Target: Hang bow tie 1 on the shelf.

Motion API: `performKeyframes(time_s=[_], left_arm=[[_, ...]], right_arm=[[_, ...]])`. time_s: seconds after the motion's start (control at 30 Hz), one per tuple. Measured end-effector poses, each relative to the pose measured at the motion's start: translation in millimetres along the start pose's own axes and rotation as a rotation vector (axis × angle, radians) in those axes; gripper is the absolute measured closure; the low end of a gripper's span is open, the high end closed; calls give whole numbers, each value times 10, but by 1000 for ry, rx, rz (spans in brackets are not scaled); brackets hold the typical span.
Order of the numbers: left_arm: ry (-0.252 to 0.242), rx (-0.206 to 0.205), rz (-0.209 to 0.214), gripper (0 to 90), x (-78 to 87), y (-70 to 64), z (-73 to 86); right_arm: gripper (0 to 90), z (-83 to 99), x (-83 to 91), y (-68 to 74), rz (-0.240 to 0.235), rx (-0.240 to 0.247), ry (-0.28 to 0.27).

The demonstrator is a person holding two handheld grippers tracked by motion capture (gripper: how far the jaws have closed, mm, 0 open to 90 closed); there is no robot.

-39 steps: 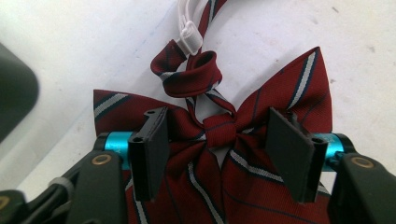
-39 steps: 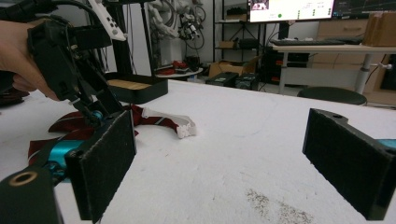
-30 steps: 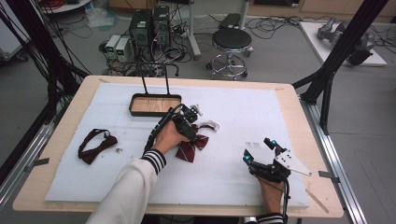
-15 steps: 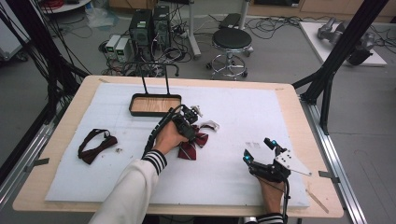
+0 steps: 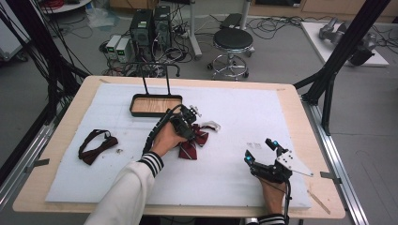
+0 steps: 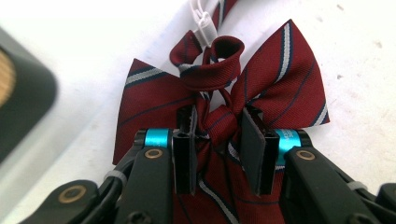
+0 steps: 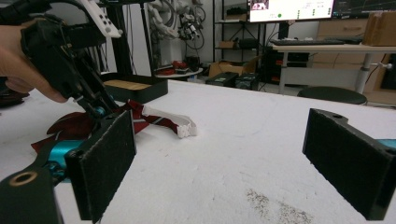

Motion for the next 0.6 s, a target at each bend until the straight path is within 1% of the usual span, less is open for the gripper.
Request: performKeyframes(time_s=[0.07,0.13,0.27,0.37,0.43,0.6], left_arm=[[-20,-6,7,680,45,8,6],[-52,-17,-10,679,97,16,7],[-115,-30,-31,680,234,37,16],[-149,-44,-50,679,317,61,29],[-170,-43,-64,679,371,86,41],[-226,-55,-89,679,499,137,70]], right_arm=[[88,0,0,1,0,-1,1],[88,0,0,0,0,0,0],[88,0,0,1,0,0,0],[88,0,0,1,1,0,0],[88,0,0,1,0,0,1],[88,0,-1,2,0,1,0]])
Point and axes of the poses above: each handheld gripper's, and its own axes: x roughly backward along the jaws, z roughly out of its underside, y roughly to its left, the point moved 5 cm from there along -x, roughly forward along the jaws, and after that the axes turned 4 degrees about y, right-handed, at the moved point
